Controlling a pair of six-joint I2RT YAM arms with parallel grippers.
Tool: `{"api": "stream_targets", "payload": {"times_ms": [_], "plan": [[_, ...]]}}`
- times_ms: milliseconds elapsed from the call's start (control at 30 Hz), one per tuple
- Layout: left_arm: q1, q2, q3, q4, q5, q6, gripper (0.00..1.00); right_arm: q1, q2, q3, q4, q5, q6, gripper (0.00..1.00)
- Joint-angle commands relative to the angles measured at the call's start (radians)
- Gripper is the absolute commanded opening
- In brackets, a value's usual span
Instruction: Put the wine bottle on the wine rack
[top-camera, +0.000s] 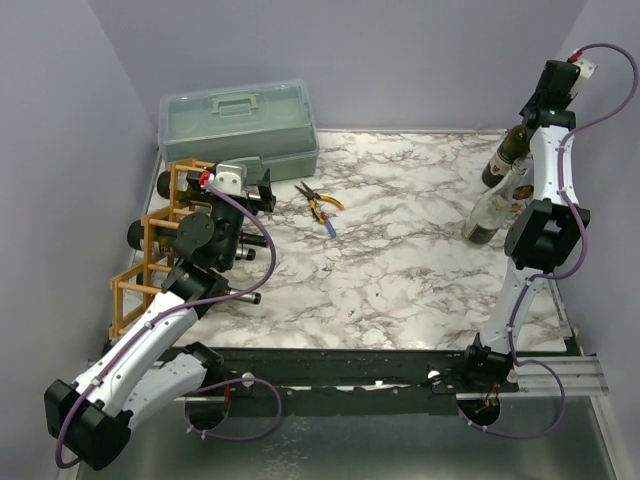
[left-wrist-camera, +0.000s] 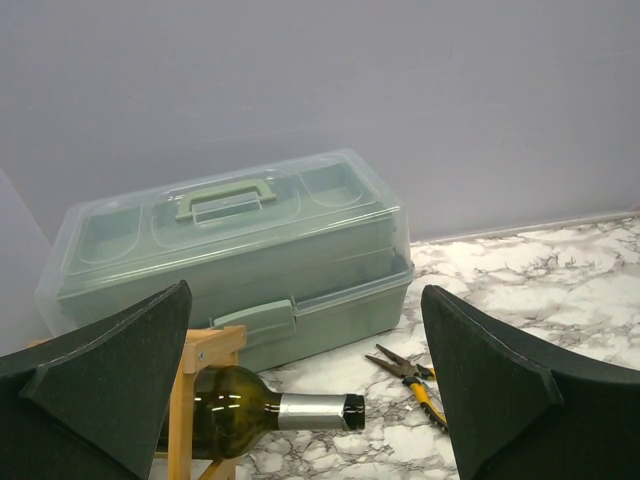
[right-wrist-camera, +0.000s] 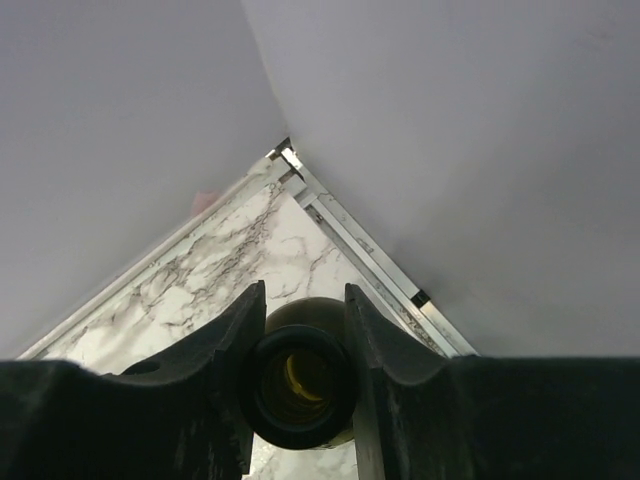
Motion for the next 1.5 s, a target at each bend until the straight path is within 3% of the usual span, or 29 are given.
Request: {"api": "stream_targets", "payload": {"times_ms": [0,400,700,867,1067,1300,1467], "plan": [[-0.005,0.003,0.004,0.012,0.014,0.0,0.98,-0.003,-0.04,0.028,0.052,-0.027,0.044,0.21],[-0.005,0.011,0.01,0.007,-0.006,0.009,0.98,0.01,-0.142,0.017,0.108,-0.228,0.151,0.01],[-0.005,0.034,0.014,0.003,0.011,0.007,0.99,0.102,-0.256,-0.075,0.11,-0.476,0.311,0.01],[-0.005,0.087,0.038,-0.024,0.061,-0.019,0.99,0.193,-0.398,-0.286,0.176,-0.574,0.375,0.0],[-0.006,0.191,0.099,-0.102,0.224,-0.085,0.99,0.277,-0.6,-0.719,0.419,-0.79,0.601,0.0],[-0.04,0.332,0.177,-0.192,0.498,-0.14,0.99,0.416,-0.742,-0.985,0.528,-0.815,0.687,0.0],[-0.101,0.382,0.198,-0.23,0.562,-0.116,0.99,0.464,-0.82,-1.138,0.611,-0.816,0.752,0.0]]}}
